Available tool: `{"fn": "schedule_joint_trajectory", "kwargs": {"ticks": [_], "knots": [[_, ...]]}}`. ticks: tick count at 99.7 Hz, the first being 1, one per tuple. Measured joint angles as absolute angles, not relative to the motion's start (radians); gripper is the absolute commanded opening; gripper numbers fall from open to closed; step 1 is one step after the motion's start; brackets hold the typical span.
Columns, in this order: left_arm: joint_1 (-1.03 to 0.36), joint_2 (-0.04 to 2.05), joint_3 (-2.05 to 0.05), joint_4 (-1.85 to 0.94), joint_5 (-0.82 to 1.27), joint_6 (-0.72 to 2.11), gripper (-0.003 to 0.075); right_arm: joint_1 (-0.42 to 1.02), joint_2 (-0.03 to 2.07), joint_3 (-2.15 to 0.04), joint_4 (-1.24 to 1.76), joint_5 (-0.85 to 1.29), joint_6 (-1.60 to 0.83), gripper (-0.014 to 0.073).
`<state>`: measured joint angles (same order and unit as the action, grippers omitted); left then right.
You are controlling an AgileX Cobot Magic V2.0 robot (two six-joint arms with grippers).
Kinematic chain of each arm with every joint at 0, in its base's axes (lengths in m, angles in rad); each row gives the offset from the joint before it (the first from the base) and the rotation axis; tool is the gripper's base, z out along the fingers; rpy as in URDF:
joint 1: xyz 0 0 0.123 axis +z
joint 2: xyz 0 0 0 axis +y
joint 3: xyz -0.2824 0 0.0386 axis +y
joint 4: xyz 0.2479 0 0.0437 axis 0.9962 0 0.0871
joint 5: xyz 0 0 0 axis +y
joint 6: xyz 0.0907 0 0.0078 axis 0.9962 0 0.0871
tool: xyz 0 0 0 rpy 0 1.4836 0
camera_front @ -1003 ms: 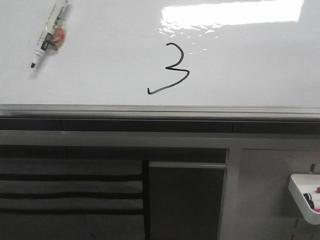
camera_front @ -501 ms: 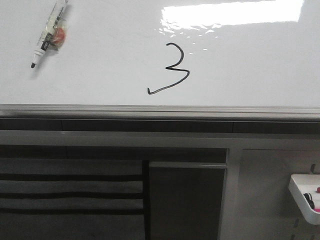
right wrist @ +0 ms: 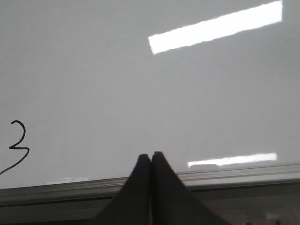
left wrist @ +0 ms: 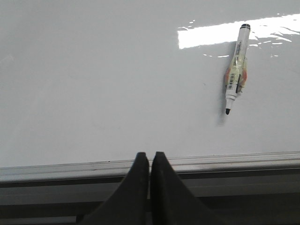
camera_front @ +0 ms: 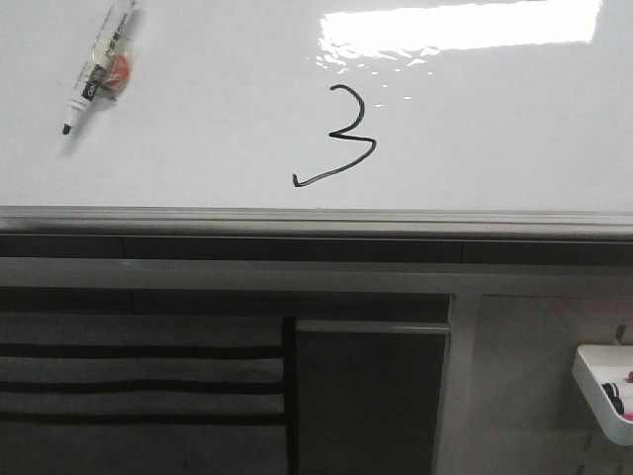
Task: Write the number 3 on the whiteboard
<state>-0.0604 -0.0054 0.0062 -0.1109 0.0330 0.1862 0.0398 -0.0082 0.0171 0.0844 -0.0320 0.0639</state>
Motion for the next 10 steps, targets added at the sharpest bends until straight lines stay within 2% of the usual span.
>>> {"fn": "schedule_joint_trajectory", "kwargs": {"ticks": [10], "knots": [[-0.060,-0.005,0.006,-0.111,0.033,0.186,-0.0018,0.040,-0.008,0.017,0.084,-0.032,0.064,-0.0074]]}}
